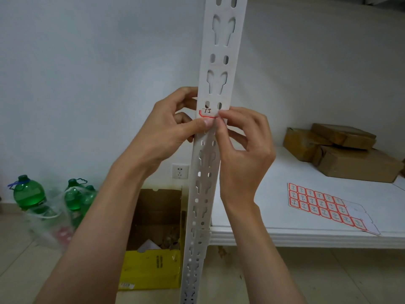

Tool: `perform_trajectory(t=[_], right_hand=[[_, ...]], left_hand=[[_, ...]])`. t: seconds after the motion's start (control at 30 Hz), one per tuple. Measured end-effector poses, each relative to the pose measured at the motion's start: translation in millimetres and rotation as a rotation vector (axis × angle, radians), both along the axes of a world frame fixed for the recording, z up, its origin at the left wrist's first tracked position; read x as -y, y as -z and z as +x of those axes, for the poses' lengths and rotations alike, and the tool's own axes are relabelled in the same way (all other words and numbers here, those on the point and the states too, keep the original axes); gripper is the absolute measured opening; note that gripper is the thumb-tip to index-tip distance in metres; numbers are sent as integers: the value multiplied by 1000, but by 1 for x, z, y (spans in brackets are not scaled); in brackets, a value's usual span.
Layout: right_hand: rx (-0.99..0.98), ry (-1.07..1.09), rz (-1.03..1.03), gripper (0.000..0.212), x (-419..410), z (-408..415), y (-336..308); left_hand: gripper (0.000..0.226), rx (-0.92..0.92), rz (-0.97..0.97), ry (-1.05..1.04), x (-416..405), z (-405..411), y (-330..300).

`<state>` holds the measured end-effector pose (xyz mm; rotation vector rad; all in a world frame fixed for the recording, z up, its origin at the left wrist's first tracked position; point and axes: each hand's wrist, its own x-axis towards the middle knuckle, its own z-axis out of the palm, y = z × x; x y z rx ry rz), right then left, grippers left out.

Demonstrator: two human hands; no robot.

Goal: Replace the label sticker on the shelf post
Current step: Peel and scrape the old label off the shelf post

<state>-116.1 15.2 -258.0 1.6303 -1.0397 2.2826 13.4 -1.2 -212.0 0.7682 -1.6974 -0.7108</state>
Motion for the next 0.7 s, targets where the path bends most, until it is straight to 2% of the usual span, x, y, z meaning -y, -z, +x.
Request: perform_trajectory(t=[0.1, 0.23, 0.7], right_hand=[[-24, 66, -31, 19, 0, 2, 2], [-35, 113, -46, 15, -1, 3, -1], [-145, 207, 52, 8, -8, 0, -16]], left_hand=[[53, 1, 2, 2, -1, 1, 0], [54, 9, 6, -16, 0, 1, 0], [52, 27, -16, -52, 0, -1, 1]])
